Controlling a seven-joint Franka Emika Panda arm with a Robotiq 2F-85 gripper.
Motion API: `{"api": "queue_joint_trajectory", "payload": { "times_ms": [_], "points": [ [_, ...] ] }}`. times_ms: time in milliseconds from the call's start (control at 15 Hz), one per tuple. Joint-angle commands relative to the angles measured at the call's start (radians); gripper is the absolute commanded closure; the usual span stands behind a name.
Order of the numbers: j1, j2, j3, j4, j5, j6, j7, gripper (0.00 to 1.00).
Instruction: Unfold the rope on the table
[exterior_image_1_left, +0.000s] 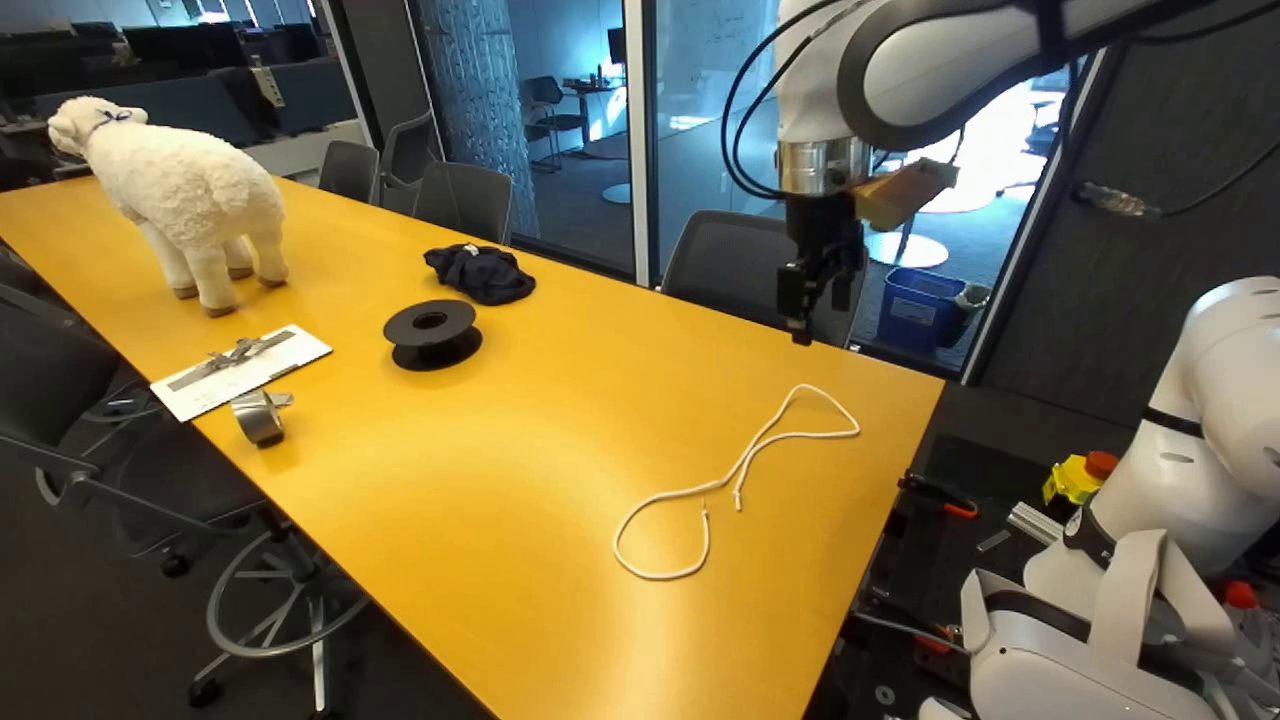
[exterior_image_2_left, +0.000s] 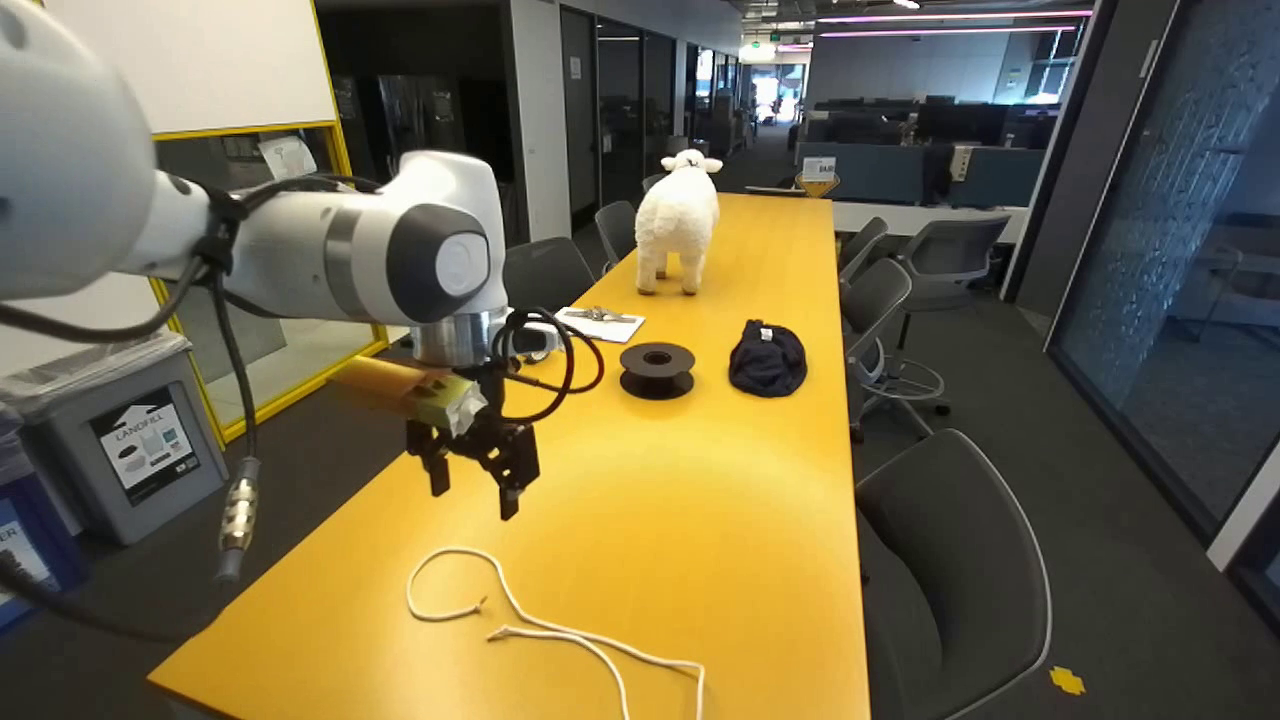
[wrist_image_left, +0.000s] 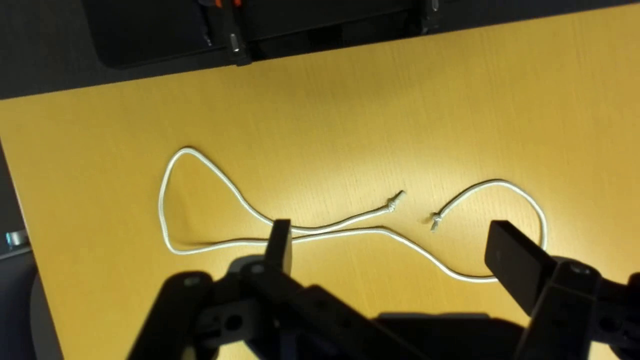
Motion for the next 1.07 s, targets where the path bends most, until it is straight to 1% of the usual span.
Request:
{"api": "queue_joint_trajectory", "payload": {
  "times_ms": [0,200,533,800,867,1000],
  "points": [
    [-0.006,-0.190,-0.031,-0.052,-0.036,-0.068,-0.212,0.00],
    [0.002,-0.293,-0.079,-0.120,-0.045,-0.012,-0.364,0.00],
    [0.003,-0.368,-0.151,-0.176,-0.037,-0.012,-0.533,0.00],
    [-0.005,-0.382,-0.184,-0.190,-0.040,-0.021,-0.594,0.00],
    [-0.005,-0.349,-0.165,-0.169,-0.029,-0.040,-0.557,0.00],
    [-0.005,-0.351,-0.175,-0.174,-0.029,-0.040,-0.571,0.00]
  ]
}}
